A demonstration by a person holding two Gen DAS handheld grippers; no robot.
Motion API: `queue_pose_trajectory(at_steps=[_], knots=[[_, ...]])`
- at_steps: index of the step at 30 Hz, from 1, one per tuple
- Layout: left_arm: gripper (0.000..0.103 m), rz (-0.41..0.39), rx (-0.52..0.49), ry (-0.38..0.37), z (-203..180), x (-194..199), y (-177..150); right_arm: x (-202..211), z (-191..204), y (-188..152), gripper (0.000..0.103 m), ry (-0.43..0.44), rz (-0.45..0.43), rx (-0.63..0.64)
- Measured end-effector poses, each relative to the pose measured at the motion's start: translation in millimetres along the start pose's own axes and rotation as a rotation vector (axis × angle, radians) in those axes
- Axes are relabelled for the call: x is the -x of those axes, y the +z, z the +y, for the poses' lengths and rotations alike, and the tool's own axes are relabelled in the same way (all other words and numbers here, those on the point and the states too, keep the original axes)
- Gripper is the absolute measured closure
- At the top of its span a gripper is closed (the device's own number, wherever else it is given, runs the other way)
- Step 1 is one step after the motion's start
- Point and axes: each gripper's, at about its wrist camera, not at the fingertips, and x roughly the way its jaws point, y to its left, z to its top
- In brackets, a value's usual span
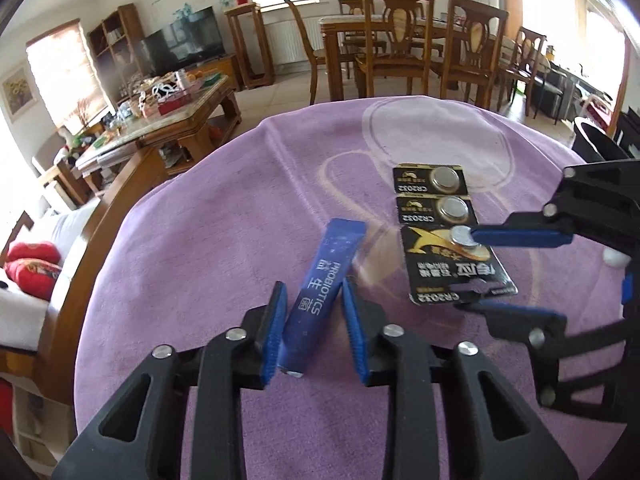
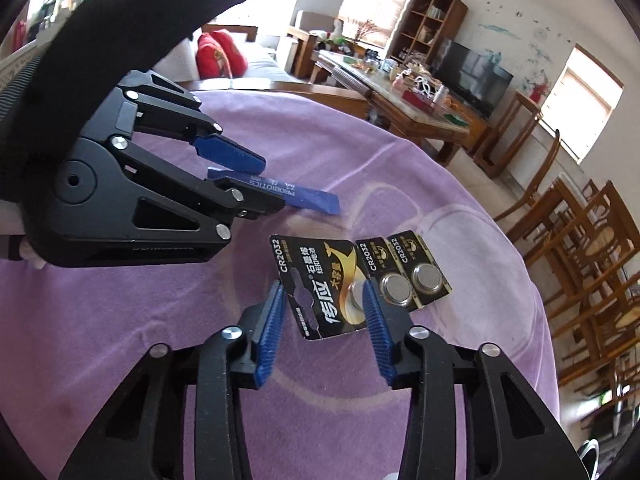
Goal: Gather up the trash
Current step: 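Grasp the blue probiotics sachet with the left tool while the right tool grasps the battery card, then carry the blue sachet and battery card with both tools over the bin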
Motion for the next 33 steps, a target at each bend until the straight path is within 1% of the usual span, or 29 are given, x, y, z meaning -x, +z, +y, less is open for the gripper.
queue_pose_trajectory(at_steps=[1, 2, 3, 4, 6, 7, 8, 10, 12, 13, 17, 19, 22, 24, 29, 33], knots=[[0.086, -0.001, -0.011, -0.002, -1, 0, 0, 1, -2, 0, 0.081, -0.004, -0.006, -0.007], [0.086, -0.002, -0.021, -0.001, -3, 0, 0, 2, -4, 1, 0.083, -0.014, -0.014, -0.011], [0.089, -0.003, -0.025, 0.007, -4, 0, 0, 4, -6, 1, 0.087, -0.027, -0.023, -0.016], [0.093, -0.002, -0.021, 0.026, -3, 1, -1, 7, -9, 1, 0.089, -0.033, -0.034, -0.026], [0.096, -0.016, -0.021, 0.080, -4, 4, -2, 18, -19, 1, 0.093, -0.019, -0.069, -0.071], [0.097, -0.040, -0.013, 0.096, -1, 9, -3, 25, -24, 0, 0.095, -0.008, -0.088, -0.094], [0.097, -0.055, 0.001, 0.090, 4, 13, -4, 31, -27, 0, 0.096, 0.003, -0.103, -0.114], [0.097, -0.063, 0.037, 0.049, 10, 16, -7, 48, -35, -4, 0.098, 0.051, -0.143, -0.165], [0.097, -0.086, 0.067, 0.030, 14, 23, -10, 63, -41, -6, 0.099, 0.089, -0.173, -0.208], [0.097, -0.107, 0.094, 0.002, 16, 30, -13, 71, -46, -9, 0.099, 0.107, -0.191, -0.232], [0.097, -0.162, 0.164, -0.067, 15, 48, -18, 101, -56, -18, 0.100, 0.193, -0.231, -0.312], [0.097, -0.185, 0.190, -0.099, 11, 57, -13, 113, -62, -23, 0.100, 0.223, -0.248, -0.343], [0.097, -0.209, 0.208, -0.144, 4, 69, -9, 131, -67, -31, 0.100, 0.222, -0.273, -0.361], [0.097, -0.223, 0.198, -0.147, -5, 74, -4, 145, -72, -40, 0.100, 0.217, -0.290, -0.374], [0.097, -0.248, 0.168, -0.173, -41, 85, 9, 165, -93, -61, 0.100, 0.205, -0.306, -0.409], [0.097, -0.258, 0.148, -0.221, -72, 87, 21, 188, -116, -87, 0.101, 0.191, -0.330, -0.449]])
